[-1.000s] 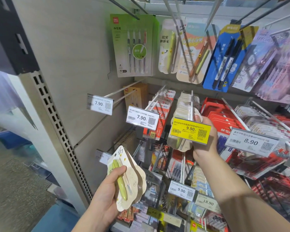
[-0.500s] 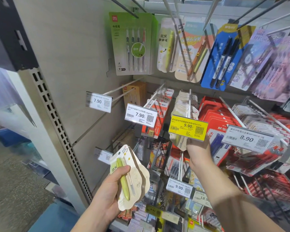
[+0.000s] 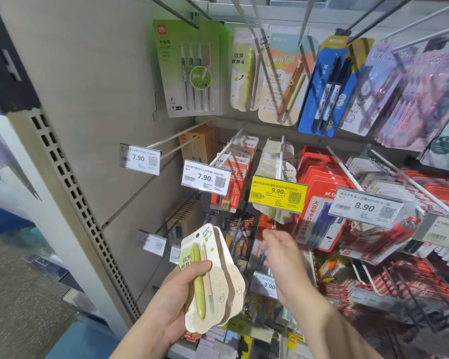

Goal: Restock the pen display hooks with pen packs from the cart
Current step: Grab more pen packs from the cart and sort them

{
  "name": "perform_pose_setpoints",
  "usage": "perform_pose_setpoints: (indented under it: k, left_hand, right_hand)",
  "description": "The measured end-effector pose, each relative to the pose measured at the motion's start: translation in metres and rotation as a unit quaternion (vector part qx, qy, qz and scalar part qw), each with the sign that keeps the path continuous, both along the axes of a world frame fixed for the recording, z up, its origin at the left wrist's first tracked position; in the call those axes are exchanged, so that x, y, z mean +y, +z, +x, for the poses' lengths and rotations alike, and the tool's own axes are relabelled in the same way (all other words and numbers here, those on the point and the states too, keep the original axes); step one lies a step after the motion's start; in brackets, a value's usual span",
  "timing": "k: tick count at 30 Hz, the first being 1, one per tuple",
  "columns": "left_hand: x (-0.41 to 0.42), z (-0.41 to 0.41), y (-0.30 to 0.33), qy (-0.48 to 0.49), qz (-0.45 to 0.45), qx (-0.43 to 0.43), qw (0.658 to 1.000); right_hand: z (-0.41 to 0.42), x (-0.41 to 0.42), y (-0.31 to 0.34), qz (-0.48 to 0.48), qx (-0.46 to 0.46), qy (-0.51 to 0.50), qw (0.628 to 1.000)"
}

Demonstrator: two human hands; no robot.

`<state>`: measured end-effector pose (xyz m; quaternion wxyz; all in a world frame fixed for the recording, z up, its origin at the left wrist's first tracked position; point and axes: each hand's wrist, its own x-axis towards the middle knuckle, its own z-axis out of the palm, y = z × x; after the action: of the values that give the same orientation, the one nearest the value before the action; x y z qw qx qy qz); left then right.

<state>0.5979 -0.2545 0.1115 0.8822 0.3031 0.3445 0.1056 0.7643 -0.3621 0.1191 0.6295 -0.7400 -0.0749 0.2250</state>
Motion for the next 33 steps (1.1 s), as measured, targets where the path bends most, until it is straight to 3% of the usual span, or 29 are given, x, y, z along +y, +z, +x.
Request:
perform_pose_setpoints:
  k: [9,20,33]
  left_hand:
    - [-0.008,0.013,0.002,-0.057,0.057,-0.030,0.996]
    - [-0.012,0.021,-0.003,-0.100,0.109,-0.028,0.989]
    - [-0.008,0.025,-0.003,-0.075,0.126,-0.010,0.989]
  right_hand:
    - [-0.011,0.004,0.008,0.034,0.141,0.138,0.980]
    - [-0.006,-0.001,0.003,-0.050,0.027,0.172,0.984]
    - [0.006,-0.011,0.008,0.051,0.023,0.054,0.997]
